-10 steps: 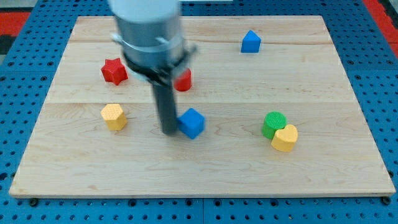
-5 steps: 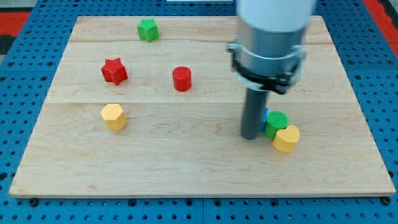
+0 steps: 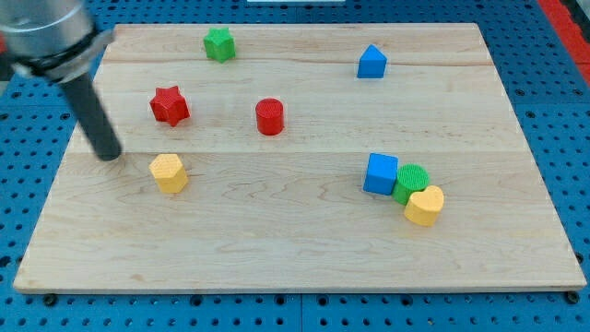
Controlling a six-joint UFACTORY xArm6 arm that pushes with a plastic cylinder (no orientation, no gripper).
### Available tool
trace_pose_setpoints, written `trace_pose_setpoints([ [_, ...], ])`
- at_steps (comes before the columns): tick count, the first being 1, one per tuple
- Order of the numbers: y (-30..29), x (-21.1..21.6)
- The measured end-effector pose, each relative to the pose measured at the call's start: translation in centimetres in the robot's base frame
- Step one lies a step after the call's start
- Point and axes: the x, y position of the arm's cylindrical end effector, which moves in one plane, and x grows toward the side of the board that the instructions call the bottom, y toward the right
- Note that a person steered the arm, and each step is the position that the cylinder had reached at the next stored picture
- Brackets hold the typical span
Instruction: Push blue cube and yellow hexagon to the right side of the board
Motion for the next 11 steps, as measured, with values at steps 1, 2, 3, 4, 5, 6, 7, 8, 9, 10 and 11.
trace_pose_setpoints([
  [1,8.6,2.9],
  [2,12.0,1.8],
  [3,11.3,0.0],
  [4,13.5,0.2],
  [5,18.9,1.1],
  [6,23.5,2.9],
  [7,25.0,2.1],
  [8,22.1,0.2],
  [9,26.8,-0.5],
  [10,31.8,2.6],
  [11,32.7,3.3],
])
